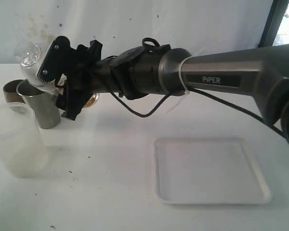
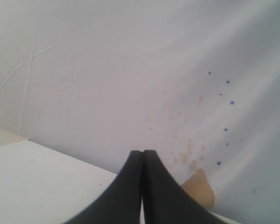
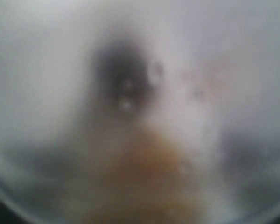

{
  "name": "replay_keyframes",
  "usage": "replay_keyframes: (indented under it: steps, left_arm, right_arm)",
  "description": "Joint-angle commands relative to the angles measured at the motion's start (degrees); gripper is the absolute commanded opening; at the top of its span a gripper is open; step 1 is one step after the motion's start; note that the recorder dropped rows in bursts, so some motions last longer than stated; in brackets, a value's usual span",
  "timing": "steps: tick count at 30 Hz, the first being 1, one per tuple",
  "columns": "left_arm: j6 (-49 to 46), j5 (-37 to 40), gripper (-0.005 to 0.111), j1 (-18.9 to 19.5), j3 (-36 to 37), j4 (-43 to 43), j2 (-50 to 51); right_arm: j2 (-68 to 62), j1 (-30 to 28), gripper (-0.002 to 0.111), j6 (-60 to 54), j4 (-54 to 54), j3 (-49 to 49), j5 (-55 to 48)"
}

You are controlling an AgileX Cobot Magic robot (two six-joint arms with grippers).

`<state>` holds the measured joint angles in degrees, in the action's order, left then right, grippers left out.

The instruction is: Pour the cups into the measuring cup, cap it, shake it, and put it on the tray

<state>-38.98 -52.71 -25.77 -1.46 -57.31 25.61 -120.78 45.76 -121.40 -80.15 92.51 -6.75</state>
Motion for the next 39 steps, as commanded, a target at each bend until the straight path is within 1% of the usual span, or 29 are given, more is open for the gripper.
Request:
replay_keyframes:
  steps: [1,6,13,15,20,23,29,36,39]
  left_arm:
    - [-0.9,-0.8,0.0,0.0,0.2,-0.7,-0.2]
    - [-1.4,-0.8,0.0,0.0,0.2,-0.7,-0.2]
    - [-1.4,-1.3,0.0,0.0,0.2,-0.7,-0.2]
    - [-1.4,-1.3,0.0,0.0,0.2,-0.7,-0.2]
    - [-1.7,-1.3,0.0,0.0,0.2,-0.7,-0.2]
    - [-1.8,-1.3,0.0,0.0,0.2,-0.7,-0.2]
    - [-1.9,-1.0,0.0,0.0,0.2,-1.1,-0.2]
    - [-1.9,-0.1,0.0,0.0,0.2,-1.1,-0.2]
    - [-1.9,0.0,0.0,0.0,0.2,-1.2,-0.2]
  right_arm:
    - [1.2,1.4,0.0,-1.5,4.5,2.9,3.2]
    - [1.2,1.8,0.0,-1.5,14.3,3.0,4.1]
    - [-0.2,2.3,0.0,-1.5,17.3,3.0,4.9]
    - [-1.1,2.8,0.0,-1.5,19.4,3.0,7.2]
    - [-2.9,4.4,0.0,-1.5,19.6,4.8,14.8]
    - [-3.7,5.1,0.0,-1.5,20.0,6.8,16.0]
    - [-5.1,5.7,0.0,-1.5,29.9,7.5,15.7]
    - [-5.7,6.0,0.0,-1.5,35.4,7.5,17.1]
    - [-5.7,6.5,0.0,-1.5,36.9,7.5,20.9]
